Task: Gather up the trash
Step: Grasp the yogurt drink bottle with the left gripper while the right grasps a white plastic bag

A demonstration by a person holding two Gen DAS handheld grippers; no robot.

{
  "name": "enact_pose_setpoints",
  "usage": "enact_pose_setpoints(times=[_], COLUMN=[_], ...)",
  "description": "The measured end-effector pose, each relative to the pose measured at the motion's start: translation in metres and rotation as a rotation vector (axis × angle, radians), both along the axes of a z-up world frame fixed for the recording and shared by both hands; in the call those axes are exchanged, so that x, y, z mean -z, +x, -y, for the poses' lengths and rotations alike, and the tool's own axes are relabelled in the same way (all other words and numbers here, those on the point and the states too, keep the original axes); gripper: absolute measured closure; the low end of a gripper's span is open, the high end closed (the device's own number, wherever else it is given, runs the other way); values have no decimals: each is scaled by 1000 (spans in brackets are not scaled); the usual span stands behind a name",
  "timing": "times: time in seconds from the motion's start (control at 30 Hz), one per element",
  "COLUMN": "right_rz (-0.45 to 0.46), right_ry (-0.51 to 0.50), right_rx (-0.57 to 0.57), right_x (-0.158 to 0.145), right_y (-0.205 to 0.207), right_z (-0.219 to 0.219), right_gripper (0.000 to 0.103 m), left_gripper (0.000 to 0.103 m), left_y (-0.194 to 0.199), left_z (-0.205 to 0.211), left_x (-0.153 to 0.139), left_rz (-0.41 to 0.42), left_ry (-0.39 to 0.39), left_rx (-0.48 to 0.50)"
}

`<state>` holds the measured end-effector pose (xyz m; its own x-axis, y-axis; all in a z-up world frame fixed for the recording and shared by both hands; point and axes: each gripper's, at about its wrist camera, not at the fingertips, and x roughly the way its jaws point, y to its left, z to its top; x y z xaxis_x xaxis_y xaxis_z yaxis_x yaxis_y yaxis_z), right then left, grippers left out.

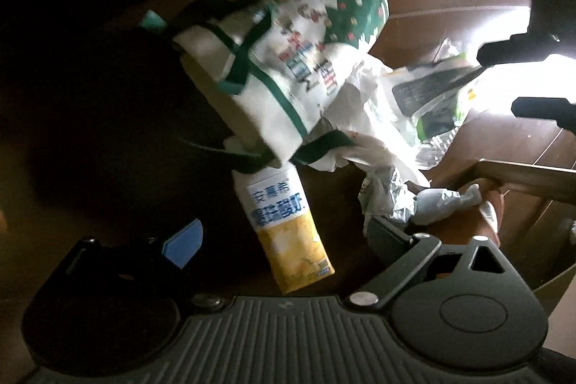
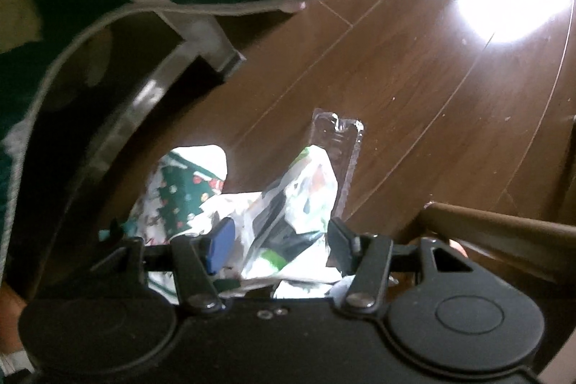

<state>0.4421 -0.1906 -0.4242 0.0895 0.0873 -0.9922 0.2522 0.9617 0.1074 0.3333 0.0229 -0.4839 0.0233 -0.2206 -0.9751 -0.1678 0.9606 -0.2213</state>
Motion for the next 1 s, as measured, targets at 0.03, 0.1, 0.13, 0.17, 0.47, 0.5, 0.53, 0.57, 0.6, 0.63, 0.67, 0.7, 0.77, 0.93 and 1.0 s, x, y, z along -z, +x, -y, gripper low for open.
enact_pose_setpoints(times=[0.03, 0.1, 0.13, 0.17, 0.47, 0.5, 0.53, 0.57, 0.6, 0.63, 0.67, 0.7, 0.77, 0.93, 1.0], right_rz=[-6, -16, -19, -19, -35, -33, -31, -30, -33, -35, -36, -33, -33, -17, -9], right_ry=[0, -4, -2, 1, 3, 2, -6, -7, -2, 1, -5, -8, -13, -40, -53], right_rx=[2, 6, 7, 6, -20, -24, -26, -26, -24, -21, -18, -20, -32, -74, -96], right_x=[5, 17, 21, 25, 43, 43, 43, 43, 44, 43, 43, 43, 43, 31, 23], right_y=[3, 6, 7, 8, 9, 8, 8, 8, 8, 7, 7, 6, 6, 1, -1], right_z=[0, 1, 1, 1, -5, -6, -6, -6, -5, -4, -3, -3, -4, -8, -10], right_gripper=[46, 48, 49, 49, 52, 53, 54, 60, 73, 79, 82, 83, 88, 97, 98], left_gripper=[5, 5, 5, 7, 53, 54, 54, 55, 55, 55, 56, 56, 58, 59, 60], left_y=[1, 3, 3, 4, 2, 1, 1, 0, 0, -1, -1, -2, -3, -9, -12], left_z=[2, 5, 5, 4, -1, -1, -2, -3, -4, -5, -6, -8, -11, -14, -15], left_x=[4, 13, 18, 22, 40, 41, 41, 41, 40, 41, 40, 40, 40, 35, 30], left_rz=[-1, -15, -22, -30, -76, -80, -80, -80, -82, -82, -81, -82, -93, -115, -121], left_ry=[4, 5, 6, 8, -26, -33, -38, -41, -46, -52, -58, -63, -67, -77, -79], left_rx=[2, 0, -1, -2, -36, -42, -52, -57, -65, -74, -77, -79, -82, -104, -115])
